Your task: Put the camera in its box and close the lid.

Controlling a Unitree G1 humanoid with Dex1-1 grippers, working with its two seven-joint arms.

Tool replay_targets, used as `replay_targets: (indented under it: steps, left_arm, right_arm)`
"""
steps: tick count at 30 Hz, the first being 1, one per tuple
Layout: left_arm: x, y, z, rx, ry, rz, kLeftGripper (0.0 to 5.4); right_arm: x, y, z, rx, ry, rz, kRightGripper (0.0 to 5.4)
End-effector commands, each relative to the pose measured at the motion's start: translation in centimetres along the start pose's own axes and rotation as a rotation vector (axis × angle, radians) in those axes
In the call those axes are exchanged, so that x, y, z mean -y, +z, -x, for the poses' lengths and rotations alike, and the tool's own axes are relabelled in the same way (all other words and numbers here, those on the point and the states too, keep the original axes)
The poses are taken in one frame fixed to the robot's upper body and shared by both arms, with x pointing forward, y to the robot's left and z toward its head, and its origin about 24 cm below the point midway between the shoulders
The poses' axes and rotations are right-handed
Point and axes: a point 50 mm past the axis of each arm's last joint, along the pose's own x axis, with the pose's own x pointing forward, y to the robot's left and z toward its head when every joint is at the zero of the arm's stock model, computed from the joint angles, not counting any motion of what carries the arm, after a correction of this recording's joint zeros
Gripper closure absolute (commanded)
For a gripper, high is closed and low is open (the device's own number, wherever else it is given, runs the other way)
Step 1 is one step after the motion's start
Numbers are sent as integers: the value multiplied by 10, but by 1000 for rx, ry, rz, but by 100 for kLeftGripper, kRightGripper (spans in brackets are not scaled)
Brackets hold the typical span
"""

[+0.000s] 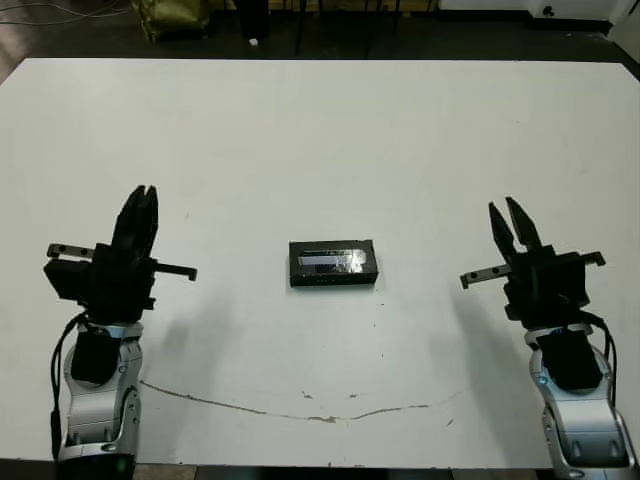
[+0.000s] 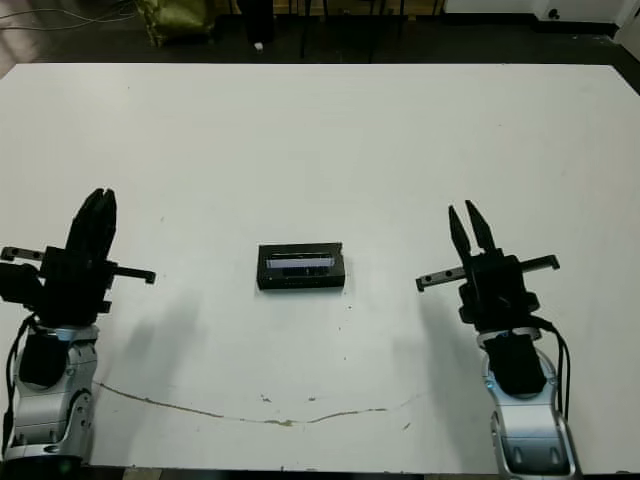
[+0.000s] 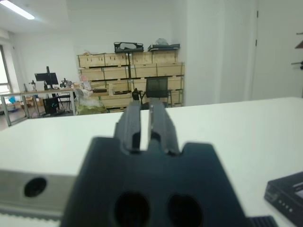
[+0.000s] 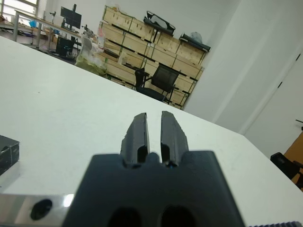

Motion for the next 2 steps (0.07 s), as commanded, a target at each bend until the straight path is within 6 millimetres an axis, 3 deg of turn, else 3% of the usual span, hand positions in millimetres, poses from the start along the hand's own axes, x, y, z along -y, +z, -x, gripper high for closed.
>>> replay_targets:
  steps: [1, 2]
  left_arm:
    - [2, -4, 3, -30, -2, 29, 539]
    - [2, -4, 2, -27, -7, 34, 539]
  right_arm:
    - [-2, -6, 3, -42, 0, 8, 540]
    - [-1, -6, 3, -40, 2, 1, 540]
